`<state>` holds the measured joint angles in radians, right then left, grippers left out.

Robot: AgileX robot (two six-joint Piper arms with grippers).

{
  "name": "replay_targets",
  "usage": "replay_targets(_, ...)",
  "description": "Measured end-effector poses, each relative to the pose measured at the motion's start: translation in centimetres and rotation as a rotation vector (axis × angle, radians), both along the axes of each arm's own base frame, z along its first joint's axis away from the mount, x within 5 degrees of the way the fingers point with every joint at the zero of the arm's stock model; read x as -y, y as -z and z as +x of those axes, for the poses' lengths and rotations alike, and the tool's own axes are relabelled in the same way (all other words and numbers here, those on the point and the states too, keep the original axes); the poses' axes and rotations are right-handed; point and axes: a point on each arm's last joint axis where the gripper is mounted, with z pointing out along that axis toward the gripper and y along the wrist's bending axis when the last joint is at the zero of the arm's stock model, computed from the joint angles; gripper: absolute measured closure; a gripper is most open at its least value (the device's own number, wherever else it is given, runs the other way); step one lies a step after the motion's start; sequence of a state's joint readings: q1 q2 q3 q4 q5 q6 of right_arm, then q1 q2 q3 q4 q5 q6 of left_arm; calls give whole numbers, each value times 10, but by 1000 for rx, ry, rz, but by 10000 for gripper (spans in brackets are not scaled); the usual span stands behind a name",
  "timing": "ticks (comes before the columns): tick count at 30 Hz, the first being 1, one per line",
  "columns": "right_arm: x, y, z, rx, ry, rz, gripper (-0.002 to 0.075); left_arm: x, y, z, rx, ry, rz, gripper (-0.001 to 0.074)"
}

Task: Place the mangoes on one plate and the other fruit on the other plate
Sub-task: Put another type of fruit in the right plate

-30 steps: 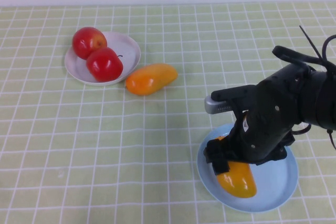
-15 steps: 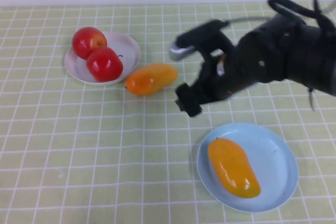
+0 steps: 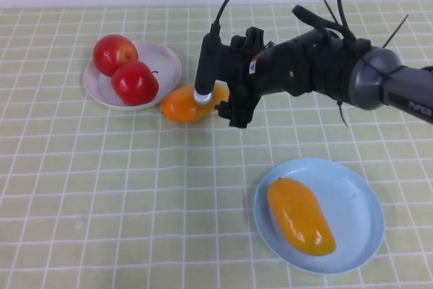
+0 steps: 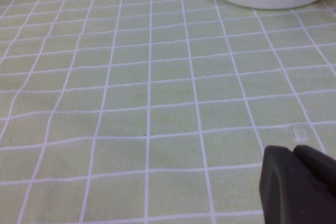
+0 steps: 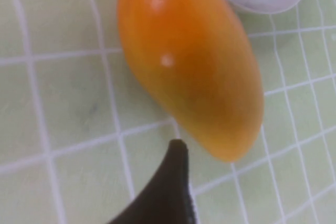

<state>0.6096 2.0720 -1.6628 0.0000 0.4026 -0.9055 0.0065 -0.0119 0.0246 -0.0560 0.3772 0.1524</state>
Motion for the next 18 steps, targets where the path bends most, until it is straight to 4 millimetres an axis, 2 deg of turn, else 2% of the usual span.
replay_targets(3,-5,1,9,-24,16,48,42,0,0,0,0,0,0,736)
replay_targets(9,-14,-4,6,-157,81,238,66,0,0,0,0,0,0,736)
replay_targets(14,-15,-3,5,-35,-127,71,133,0,0,0,0,0,0,736)
replay_targets(18,-13,-1,7,62,-255,-43,148,0,0,0,0,0,0,736)
